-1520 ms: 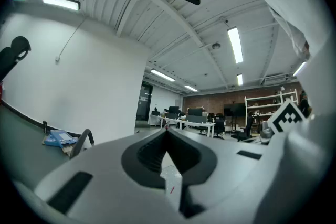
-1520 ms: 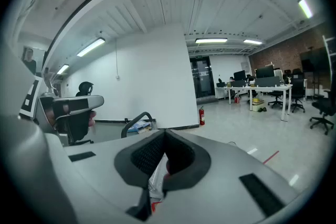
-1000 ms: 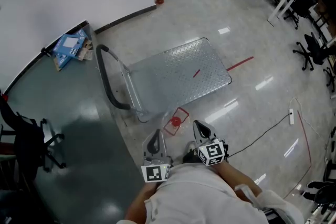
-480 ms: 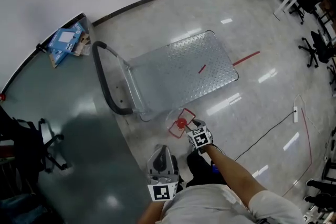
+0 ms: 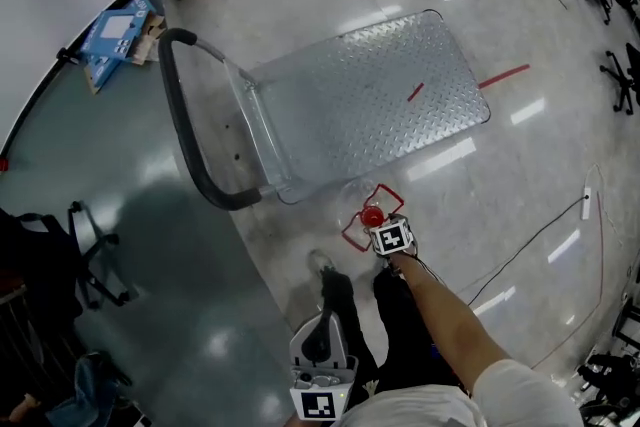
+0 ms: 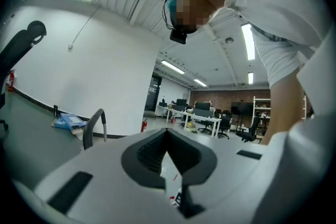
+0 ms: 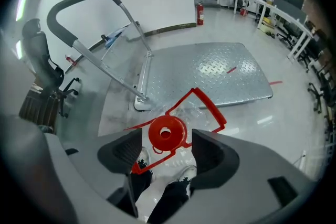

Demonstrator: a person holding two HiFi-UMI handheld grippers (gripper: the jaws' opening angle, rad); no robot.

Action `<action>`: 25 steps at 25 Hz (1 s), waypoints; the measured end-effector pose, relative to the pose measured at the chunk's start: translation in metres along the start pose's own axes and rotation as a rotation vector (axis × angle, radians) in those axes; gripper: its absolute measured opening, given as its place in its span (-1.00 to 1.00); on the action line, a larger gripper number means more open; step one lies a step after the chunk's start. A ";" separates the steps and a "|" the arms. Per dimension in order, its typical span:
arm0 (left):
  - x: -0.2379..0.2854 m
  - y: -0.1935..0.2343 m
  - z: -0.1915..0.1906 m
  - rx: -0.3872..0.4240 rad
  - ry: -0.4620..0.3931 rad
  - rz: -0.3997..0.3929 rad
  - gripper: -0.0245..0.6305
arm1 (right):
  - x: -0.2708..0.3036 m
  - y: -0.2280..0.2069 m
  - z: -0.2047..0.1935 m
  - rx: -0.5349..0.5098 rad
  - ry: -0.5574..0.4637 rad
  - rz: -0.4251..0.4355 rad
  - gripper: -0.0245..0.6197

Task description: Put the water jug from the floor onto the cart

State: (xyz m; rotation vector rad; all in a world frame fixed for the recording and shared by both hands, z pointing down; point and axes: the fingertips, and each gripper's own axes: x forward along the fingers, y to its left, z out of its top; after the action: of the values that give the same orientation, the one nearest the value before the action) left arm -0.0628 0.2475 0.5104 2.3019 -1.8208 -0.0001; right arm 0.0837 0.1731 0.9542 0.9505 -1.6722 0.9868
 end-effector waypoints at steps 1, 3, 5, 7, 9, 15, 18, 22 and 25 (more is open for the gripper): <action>-0.002 0.004 -0.005 -0.002 0.010 0.004 -0.92 | 0.006 0.001 -0.001 0.000 0.002 0.003 -0.04; -0.004 0.012 -0.012 0.001 0.019 0.012 -0.92 | 0.021 0.006 0.000 -0.015 -0.009 0.017 -0.04; -0.004 0.017 -0.016 0.003 0.021 0.024 -0.92 | 0.032 0.009 0.000 -0.020 -0.010 0.012 -0.04; -0.005 0.020 -0.019 0.000 0.032 0.040 -0.92 | 0.041 0.009 0.001 -0.032 0.012 -0.015 -0.04; -0.006 0.021 -0.022 -0.010 0.043 0.052 -0.92 | 0.044 0.007 0.001 -0.056 0.046 -0.043 -0.04; -0.006 0.013 -0.019 -0.015 0.039 0.052 -0.92 | 0.033 0.002 -0.002 -0.085 0.089 -0.068 -0.07; 0.003 0.008 -0.016 0.007 0.024 0.056 -0.92 | 0.003 -0.001 0.002 -0.107 0.076 -0.057 -0.08; 0.008 -0.001 0.001 0.027 0.026 0.105 -0.92 | -0.068 0.001 0.002 -0.130 0.081 -0.024 -0.08; 0.019 -0.005 0.032 0.044 -0.050 0.147 -0.92 | -0.118 0.001 0.023 -0.165 0.072 -0.002 -0.08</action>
State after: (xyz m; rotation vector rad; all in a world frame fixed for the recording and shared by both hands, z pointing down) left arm -0.0578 0.2250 0.4806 2.2098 -2.0306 0.0049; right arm 0.1053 0.1705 0.8364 0.7983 -1.6645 0.8571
